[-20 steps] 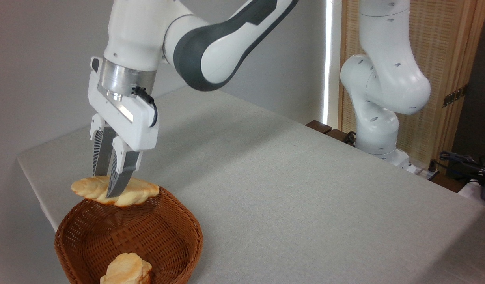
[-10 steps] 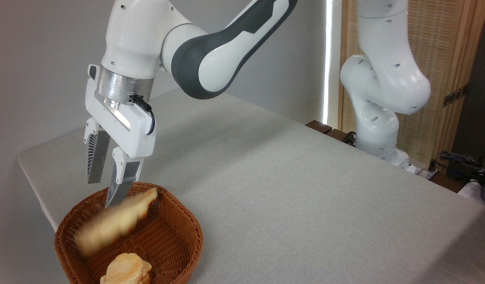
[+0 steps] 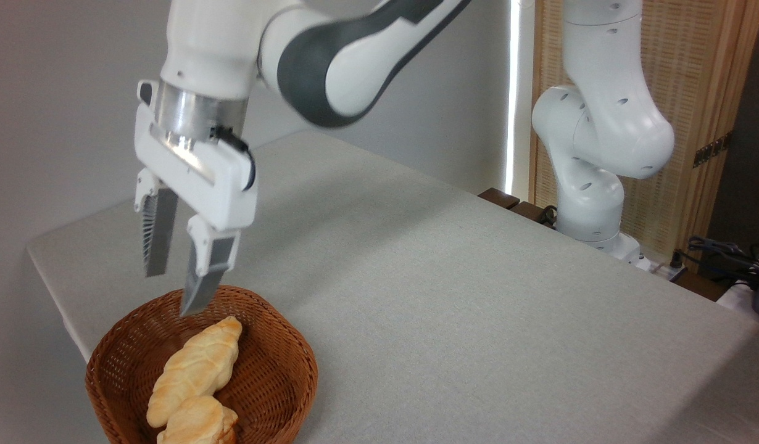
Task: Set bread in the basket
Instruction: 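Open the gripper to drop the bread roll into the basket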
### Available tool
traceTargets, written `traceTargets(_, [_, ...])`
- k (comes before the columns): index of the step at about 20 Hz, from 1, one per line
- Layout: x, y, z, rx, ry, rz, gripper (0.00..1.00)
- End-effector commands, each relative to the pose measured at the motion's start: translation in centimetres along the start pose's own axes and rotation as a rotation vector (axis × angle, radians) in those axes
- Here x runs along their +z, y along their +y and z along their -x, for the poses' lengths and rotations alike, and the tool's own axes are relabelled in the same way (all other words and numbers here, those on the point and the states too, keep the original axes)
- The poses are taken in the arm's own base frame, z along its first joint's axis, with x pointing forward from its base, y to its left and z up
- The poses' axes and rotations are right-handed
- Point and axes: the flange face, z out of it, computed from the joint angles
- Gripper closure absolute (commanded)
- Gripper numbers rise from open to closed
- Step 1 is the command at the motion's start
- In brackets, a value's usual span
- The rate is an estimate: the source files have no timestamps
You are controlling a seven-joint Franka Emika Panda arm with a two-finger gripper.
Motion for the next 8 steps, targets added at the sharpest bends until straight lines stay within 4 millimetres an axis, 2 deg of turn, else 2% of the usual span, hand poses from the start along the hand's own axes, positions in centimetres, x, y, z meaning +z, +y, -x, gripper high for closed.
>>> traceTargets(1, [-3.0, 0.7, 0.8, -0.031, -0.085, 0.070, 0.00])
traceTargets(5, [-2.8, 1.9, 3.3, 0.003, -0.289, 0.133, 0.00])
traceTargets(7, [-2.7, 1.7, 3.8, -0.001, -0.314, 0.136, 0.00])
traceTargets(8, [-2.8, 1.0, 4.2, -0.016, -0.311, 0.136, 0.00])
